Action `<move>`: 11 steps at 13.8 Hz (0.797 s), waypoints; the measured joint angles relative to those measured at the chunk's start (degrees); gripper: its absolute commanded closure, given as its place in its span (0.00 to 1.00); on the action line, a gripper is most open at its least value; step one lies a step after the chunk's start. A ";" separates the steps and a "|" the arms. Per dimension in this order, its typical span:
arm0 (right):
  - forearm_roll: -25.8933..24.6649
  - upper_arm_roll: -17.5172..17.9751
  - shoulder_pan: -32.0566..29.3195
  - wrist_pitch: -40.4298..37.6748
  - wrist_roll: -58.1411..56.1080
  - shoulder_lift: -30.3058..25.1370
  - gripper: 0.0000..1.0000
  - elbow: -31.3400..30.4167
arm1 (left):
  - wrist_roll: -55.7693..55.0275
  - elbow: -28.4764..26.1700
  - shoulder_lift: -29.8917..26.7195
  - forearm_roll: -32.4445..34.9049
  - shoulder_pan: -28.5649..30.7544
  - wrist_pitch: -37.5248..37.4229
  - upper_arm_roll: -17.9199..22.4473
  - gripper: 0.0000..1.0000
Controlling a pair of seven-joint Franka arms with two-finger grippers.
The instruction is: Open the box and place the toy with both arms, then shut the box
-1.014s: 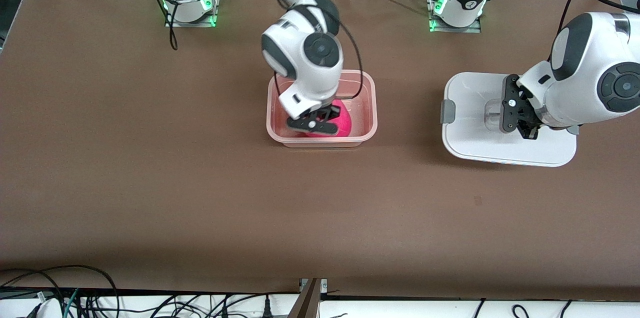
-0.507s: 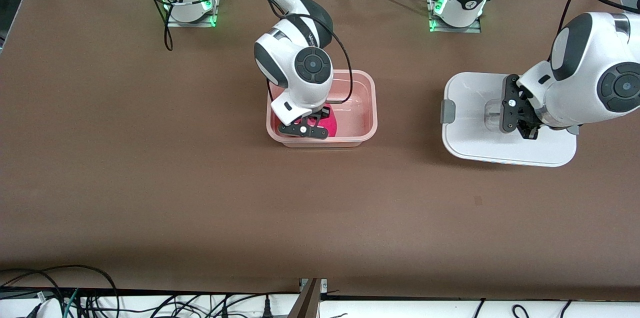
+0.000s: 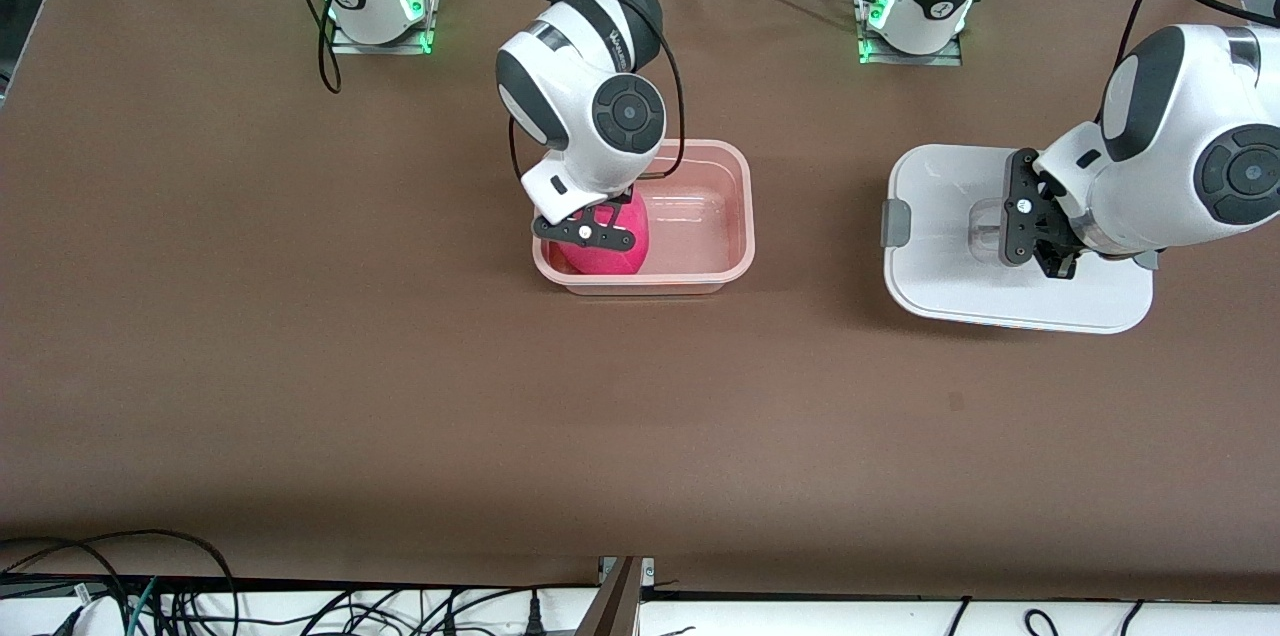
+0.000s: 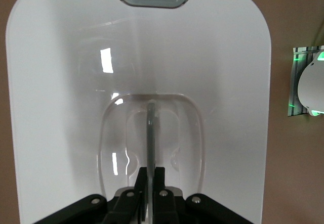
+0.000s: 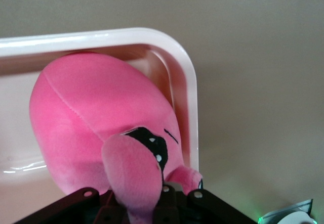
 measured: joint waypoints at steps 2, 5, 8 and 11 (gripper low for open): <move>-2.81 0.01 2.44 -0.20 5.71 0.80 1.00 -0.60 | 0.00 0.00 0.00 0.00 0.00 0.00 0.00 1.00; -5.35 -0.04 5.12 0.08 12.01 3.77 1.00 -1.06 | 0.00 -0.01 0.01 0.00 -0.01 0.00 0.00 1.00; -5.73 -0.15 5.34 4.21 15.74 4.51 1.00 -0.90 | 0.00 -0.01 0.02 0.00 -0.01 0.00 0.00 1.00; -5.72 -0.12 6.58 12.02 20.41 5.39 1.00 -0.91 | 0.00 -0.01 0.02 0.00 -0.01 0.00 0.00 1.00</move>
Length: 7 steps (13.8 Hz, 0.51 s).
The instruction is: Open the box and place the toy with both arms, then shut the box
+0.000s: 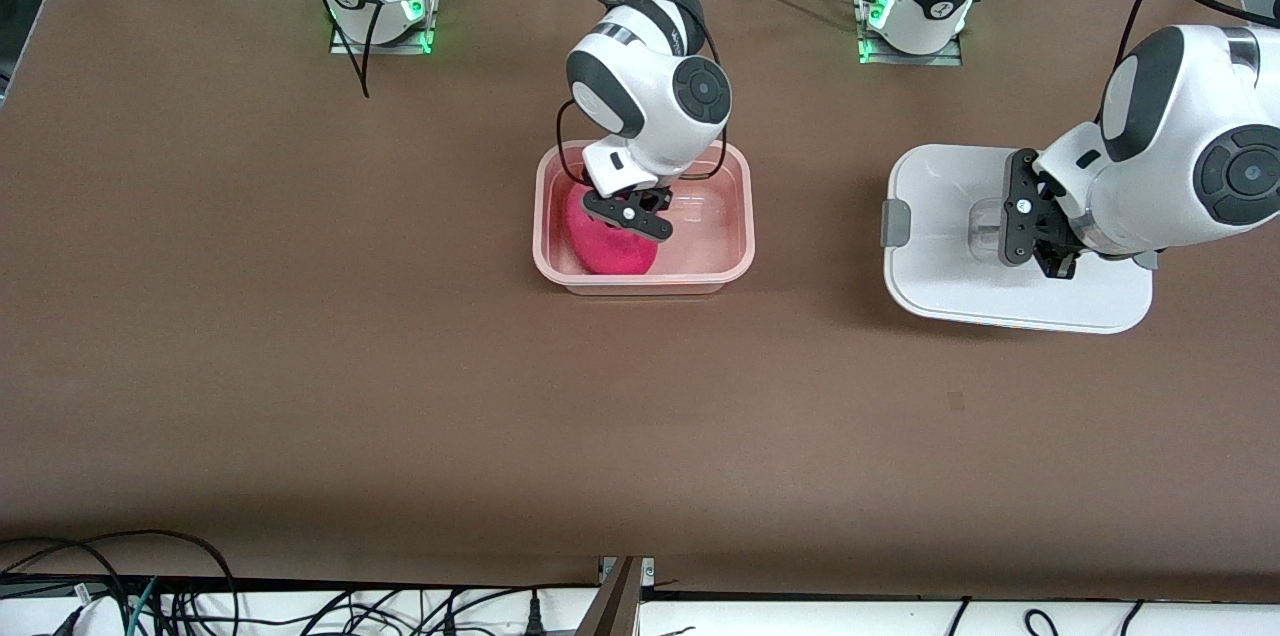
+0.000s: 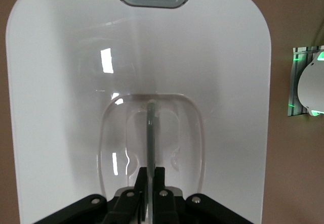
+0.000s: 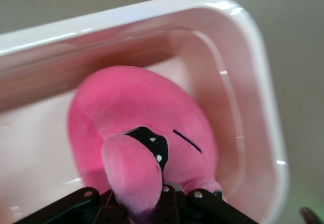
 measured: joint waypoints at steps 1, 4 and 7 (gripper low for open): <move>0.00 0.01 0.63 2.44 1.16 0.56 1.00 0.00 | 0.00 0.00 0.00 0.00 0.00 0.00 0.00 1.00; 0.02 0.07 2.57 9.30 4.48 2.13 0.90 0.01 | 0.00 0.00 0.00 0.00 0.00 0.00 0.00 1.00; 0.04 0.11 4.17 15.87 7.16 3.46 0.00 0.00 | 0.00 0.00 0.00 0.00 0.00 0.00 0.00 1.00</move>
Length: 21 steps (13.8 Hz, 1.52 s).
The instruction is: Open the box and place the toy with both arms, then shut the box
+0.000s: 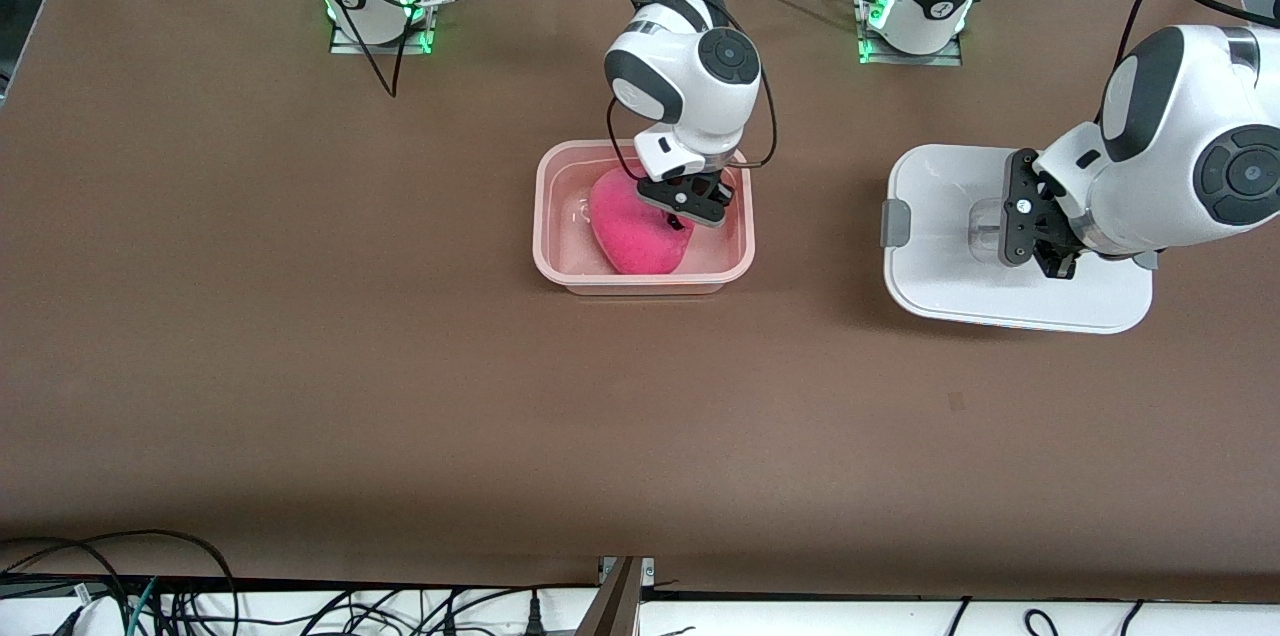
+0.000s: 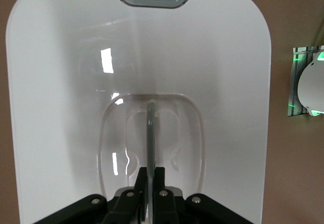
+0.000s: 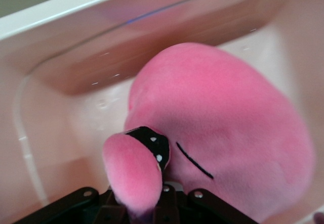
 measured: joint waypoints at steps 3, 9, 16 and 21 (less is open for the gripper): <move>0.00 0.05 0.96 4.15 0.64 0.89 0.00 0.00 | 0.00 0.00 0.00 0.00 0.00 0.00 0.00 1.00; 0.00 0.03 1.39 5.07 4.50 0.51 0.00 1.16 | 0.00 0.00 0.00 0.00 0.00 0.00 0.00 1.00; -0.04 -0.06 1.57 3.65 4.63 0.19 0.00 1.95 | 0.00 0.00 0.01 0.00 -0.01 0.00 0.00 1.00; -2.04 -0.03 2.87 0.52 1.40 0.12 0.00 2.63 | 0.00 0.00 0.01 0.00 -0.01 0.00 0.00 1.00</move>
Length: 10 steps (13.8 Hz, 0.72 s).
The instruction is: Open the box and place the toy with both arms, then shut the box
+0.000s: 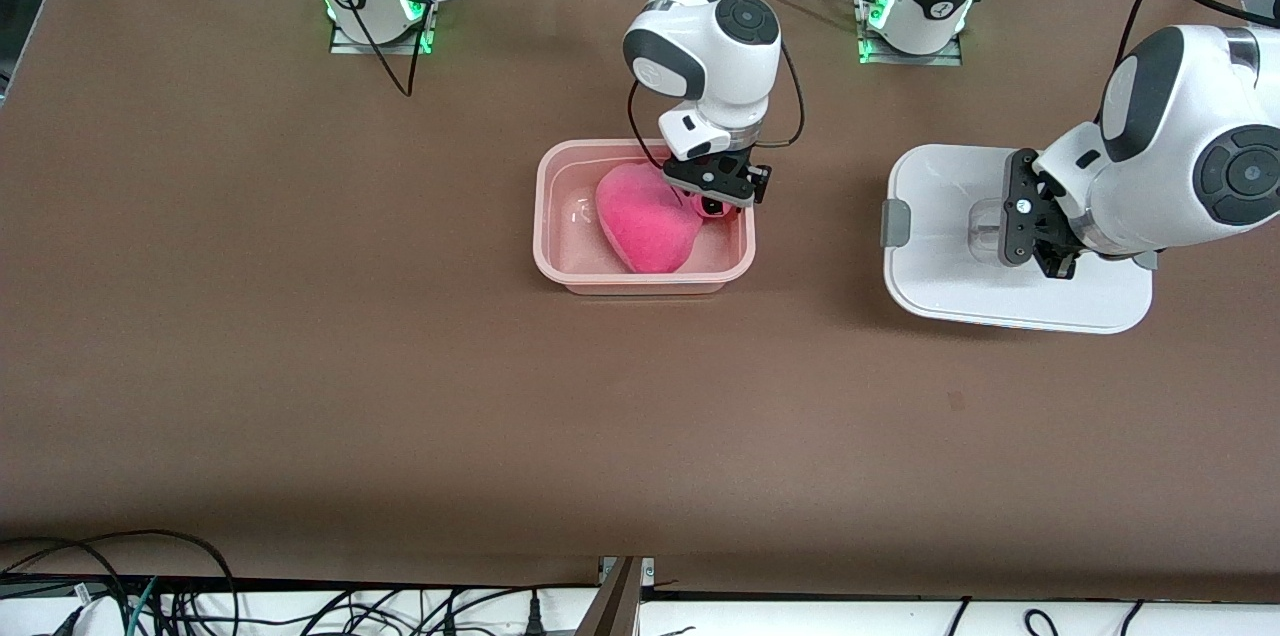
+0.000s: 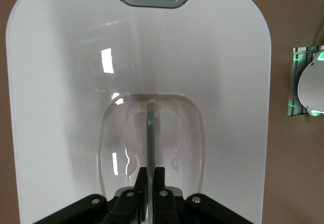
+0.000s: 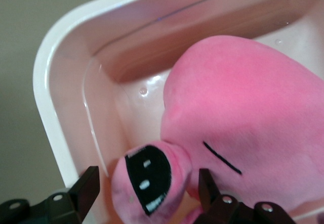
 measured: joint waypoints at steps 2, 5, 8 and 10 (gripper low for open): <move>0.00 0.02 0.54 -2.58 -2.50 -0.19 0.00 0.55 | 0.00 0.00 0.00 0.00 0.00 0.00 0.00 1.00; -0.48 0.03 0.75 -7.43 -7.28 -1.02 0.00 0.64 | 0.00 0.00 0.00 0.00 0.00 0.00 0.00 1.00; -2.38 0.06 0.90 -9.68 -9.32 -1.67 0.00 0.68 | 0.00 0.00 0.00 0.00 0.00 0.00 0.00 1.00; -2.78 0.05 0.96 -11.85 -11.57 -2.81 0.00 0.74 | 0.00 0.00 0.00 0.00 0.00 0.00 0.00 1.00</move>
